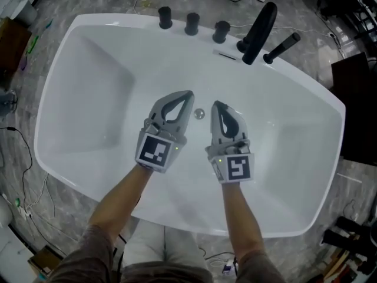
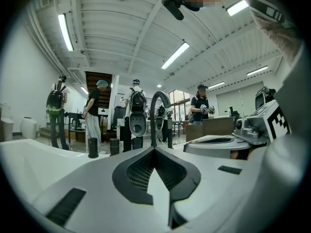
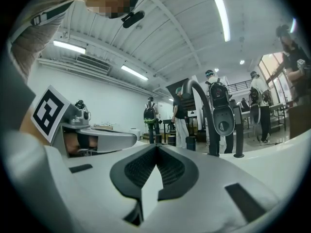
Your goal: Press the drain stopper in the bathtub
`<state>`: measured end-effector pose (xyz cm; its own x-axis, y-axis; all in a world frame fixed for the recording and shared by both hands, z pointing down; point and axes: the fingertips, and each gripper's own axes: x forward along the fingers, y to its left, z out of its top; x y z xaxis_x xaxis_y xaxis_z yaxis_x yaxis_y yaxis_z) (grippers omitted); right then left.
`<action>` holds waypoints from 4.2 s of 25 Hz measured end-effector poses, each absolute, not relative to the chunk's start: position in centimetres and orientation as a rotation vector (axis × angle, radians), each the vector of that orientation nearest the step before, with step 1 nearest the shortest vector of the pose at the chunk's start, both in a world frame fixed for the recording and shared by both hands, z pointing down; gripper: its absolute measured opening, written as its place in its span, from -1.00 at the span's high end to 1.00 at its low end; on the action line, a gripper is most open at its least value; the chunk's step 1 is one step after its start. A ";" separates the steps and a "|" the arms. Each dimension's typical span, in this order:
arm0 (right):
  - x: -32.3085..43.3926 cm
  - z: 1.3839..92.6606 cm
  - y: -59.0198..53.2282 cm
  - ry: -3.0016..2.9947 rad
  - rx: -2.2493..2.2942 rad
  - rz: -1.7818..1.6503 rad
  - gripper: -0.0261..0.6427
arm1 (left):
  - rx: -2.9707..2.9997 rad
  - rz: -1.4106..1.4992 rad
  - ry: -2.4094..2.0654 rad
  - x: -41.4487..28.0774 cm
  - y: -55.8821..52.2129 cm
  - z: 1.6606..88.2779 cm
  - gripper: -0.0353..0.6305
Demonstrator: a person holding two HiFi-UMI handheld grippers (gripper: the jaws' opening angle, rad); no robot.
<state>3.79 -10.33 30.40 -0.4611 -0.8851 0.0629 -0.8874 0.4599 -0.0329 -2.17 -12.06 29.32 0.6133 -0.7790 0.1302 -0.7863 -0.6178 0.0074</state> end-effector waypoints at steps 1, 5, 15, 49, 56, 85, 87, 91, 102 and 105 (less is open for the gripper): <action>3.9 31.1 -10.6 -2.650 1.614 0.093 0.92 | 2.762 0.173 -1.341 -2.1 -12.4 30.1 0.89; 4.1 33.4 -11.6 -2.659 1.632 0.079 0.92 | 2.771 0.157 -1.345 -1.9 -13.6 32.6 0.89; 3.8 41.9 -12.5 -2.649 1.616 0.082 0.92 | 2.789 0.145 -1.320 -1.1 -14.3 40.4 0.89; 6.3 79.4 -13.1 -1.939 1.312 0.899 0.93 | 2.679 0.193 -1.233 -0.1 -13.6 51.9 0.89; 6.4 83.4 -11.9 -1.854 1.215 0.928 0.92 | 2.660 0.215 -1.228 -0.2 -13.5 53.8 0.89; 5.8 87.0 -11.2 -1.784 1.099 0.820 0.91 | 2.587 0.228 -1.207 -0.1 -12.4 57.8 0.89; 5.9 87.0 -11.3 -1.782 1.092 0.799 0.91 | 2.583 0.232 -1.203 -0.1 -12.3 58.1 0.89; 5.7 87.1 -11.4 -1.785 1.051 0.783 0.91 | 2.579 0.226 -1.200 -0.1 -12.2 58.2 0.89; 5.5 87.2 -11.9 -1.801 1.061 0.795 0.91 | 2.584 0.239 -1.188 0.0 -11.7 58.6 0.89; 5.7 87.2 -11.7 -1.768 1.077 0.820 0.91 | 2.588 0.244 -1.183 0.1 -11.6 58.5 0.89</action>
